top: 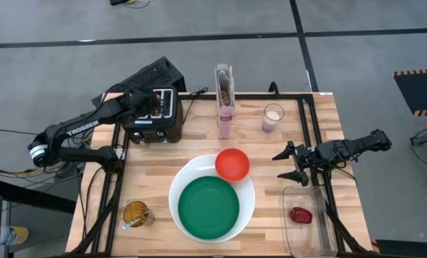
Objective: Arrange a breakfast setting
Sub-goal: Put the toasted bread from the toaster on the green plate
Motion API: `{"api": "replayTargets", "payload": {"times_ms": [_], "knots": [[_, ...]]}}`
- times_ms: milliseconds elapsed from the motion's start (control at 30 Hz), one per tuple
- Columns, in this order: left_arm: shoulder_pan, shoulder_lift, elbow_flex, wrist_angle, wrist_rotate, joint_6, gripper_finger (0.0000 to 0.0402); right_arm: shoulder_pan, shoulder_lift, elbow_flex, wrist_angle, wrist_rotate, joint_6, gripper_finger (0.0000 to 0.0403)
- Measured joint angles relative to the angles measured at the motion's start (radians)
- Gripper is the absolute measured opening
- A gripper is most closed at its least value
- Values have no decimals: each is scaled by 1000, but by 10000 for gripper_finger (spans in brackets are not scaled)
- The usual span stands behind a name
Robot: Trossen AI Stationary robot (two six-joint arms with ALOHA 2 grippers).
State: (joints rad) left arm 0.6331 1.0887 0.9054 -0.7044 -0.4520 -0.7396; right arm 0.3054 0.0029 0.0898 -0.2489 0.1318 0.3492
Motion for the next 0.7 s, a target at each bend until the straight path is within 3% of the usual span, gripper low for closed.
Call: {"api": "replayTargets", "payload": {"times_ms": [467,700], "knots": [[25,76,0,24,10,-18,202,0,0,0,0,0,0,399],[24,89,0,23,4,-6,157,0,0,0,0,0,0,399]]}}
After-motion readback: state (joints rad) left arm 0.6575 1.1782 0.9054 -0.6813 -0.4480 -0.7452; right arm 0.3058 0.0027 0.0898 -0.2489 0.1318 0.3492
